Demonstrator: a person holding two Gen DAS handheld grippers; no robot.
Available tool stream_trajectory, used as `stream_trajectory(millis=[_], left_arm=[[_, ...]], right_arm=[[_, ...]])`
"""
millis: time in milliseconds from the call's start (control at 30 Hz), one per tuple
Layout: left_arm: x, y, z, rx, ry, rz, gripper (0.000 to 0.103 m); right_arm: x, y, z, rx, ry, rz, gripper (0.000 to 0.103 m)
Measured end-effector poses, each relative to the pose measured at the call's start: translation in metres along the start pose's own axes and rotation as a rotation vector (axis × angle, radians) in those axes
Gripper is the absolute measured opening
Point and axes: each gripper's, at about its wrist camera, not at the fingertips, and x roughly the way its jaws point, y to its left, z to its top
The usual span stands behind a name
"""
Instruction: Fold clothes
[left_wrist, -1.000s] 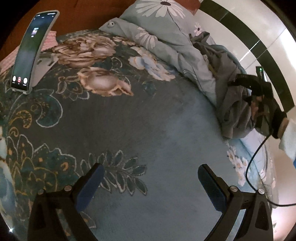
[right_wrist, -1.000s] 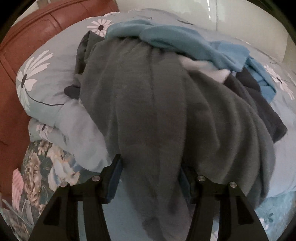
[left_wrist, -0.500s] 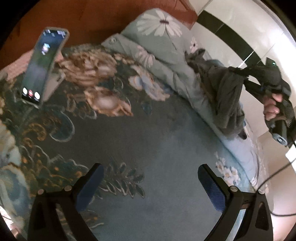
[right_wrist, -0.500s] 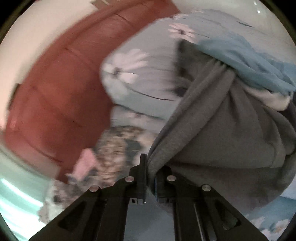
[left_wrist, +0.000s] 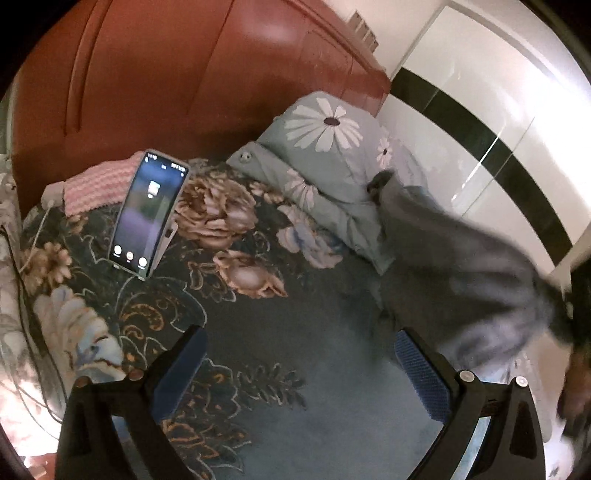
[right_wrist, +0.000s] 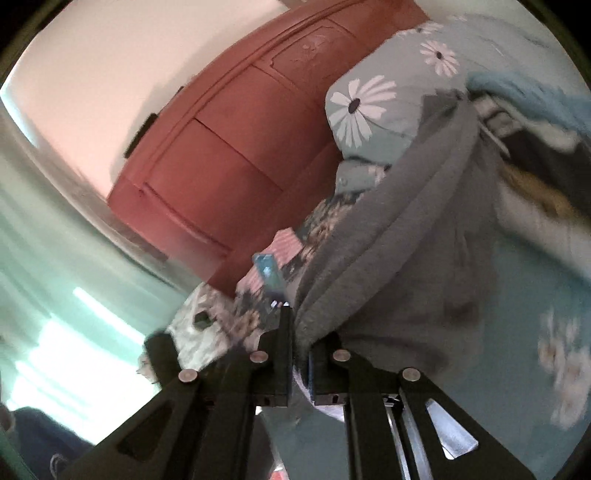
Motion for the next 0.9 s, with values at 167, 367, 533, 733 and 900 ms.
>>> stream_trajectory(millis=[167,367,533,733,900], left_arm=[[-0.012,-0.030,-0.005,0.067,0.004,-0.022,0.103],[-0.011,-0.077,-0.019,0.162,0.046,-0.071,0.103],[0.004,-0.110,-0.033,0.227,0.104,-0.093,0.103],[0.030,-0.143,-0.059,0.305,0.196,-0.096,0.103],[0.048,-0.165,-0.075,0.362,0.255,-0.090,0.103]], right_arm=[[-0.085,-0.020,-0.056,0.160,-0.178,0.077,0.006],[-0.189,-0.037,-0.115,0.253,-0.394,0.048,0.006],[-0.276,-0.051,-0.164,0.329,-0.574,0.023,0.006],[-0.349,-0.087,-0.225,0.476,-0.772,-0.067,0.006],[-0.389,-0.122,-0.271,0.615,-0.899,-0.182,0.006]])
